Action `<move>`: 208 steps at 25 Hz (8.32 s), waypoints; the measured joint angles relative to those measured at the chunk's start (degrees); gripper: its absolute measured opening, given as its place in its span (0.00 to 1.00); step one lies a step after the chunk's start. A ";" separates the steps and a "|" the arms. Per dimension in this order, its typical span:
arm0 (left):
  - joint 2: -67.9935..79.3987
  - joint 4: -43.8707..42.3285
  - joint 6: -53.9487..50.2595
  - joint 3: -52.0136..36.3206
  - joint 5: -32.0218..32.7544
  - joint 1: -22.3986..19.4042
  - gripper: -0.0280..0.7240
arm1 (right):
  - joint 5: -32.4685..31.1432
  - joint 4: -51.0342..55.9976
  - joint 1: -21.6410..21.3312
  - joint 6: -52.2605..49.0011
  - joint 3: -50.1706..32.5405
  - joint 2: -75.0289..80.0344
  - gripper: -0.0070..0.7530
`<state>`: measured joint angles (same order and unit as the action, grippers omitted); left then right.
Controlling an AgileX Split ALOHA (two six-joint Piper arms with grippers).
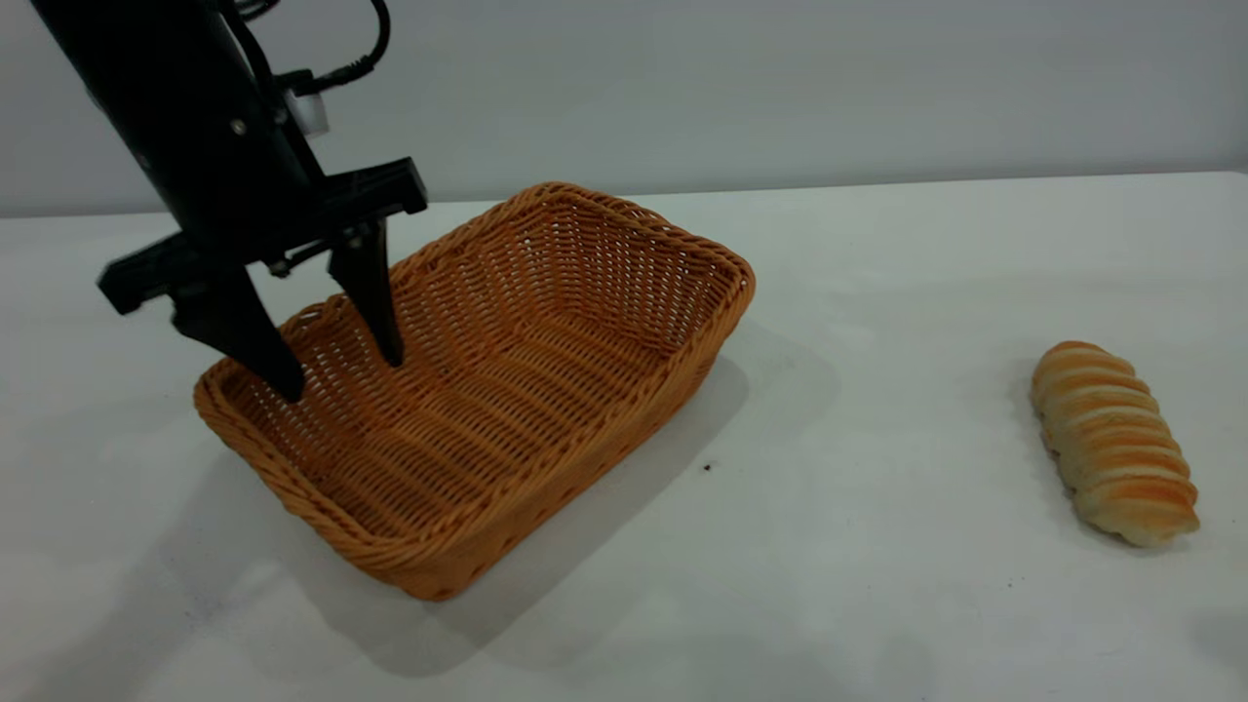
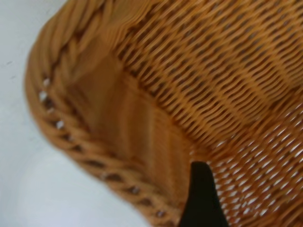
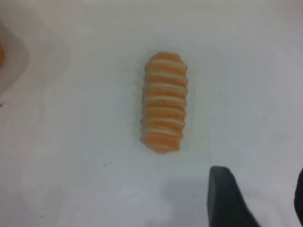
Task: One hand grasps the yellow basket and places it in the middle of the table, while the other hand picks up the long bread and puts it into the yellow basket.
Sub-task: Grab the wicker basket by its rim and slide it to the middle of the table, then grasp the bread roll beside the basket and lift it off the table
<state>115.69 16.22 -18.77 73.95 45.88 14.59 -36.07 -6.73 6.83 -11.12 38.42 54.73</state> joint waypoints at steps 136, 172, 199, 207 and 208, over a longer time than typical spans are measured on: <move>-1.46 -20.20 0.95 -1.62 -9.93 5.74 0.79 | 5.73 4.85 0.00 6.37 5.85 18.82 0.79; -33.08 -21.67 1.24 -1.72 0.04 5.74 0.78 | 3.58 6.73 0.00 9.35 31.24 67.34 0.79; -36.53 -21.71 3.26 -1.90 2.30 5.74 0.78 | -0.38 0.43 -0.05 9.10 36.53 74.55 0.09; -36.53 -23.14 4.29 -1.90 2.30 5.74 0.78 | -7.84 -0.68 -0.16 9.10 38.91 69.39 0.09; -36.53 -23.21 4.29 -1.90 2.30 5.74 0.78 | -7.96 -0.33 -0.16 9.10 38.98 67.67 0.09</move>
<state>79.16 -6.99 -14.48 72.05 48.18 20.33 -44.03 -7.07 6.67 -2.02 77.41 122.40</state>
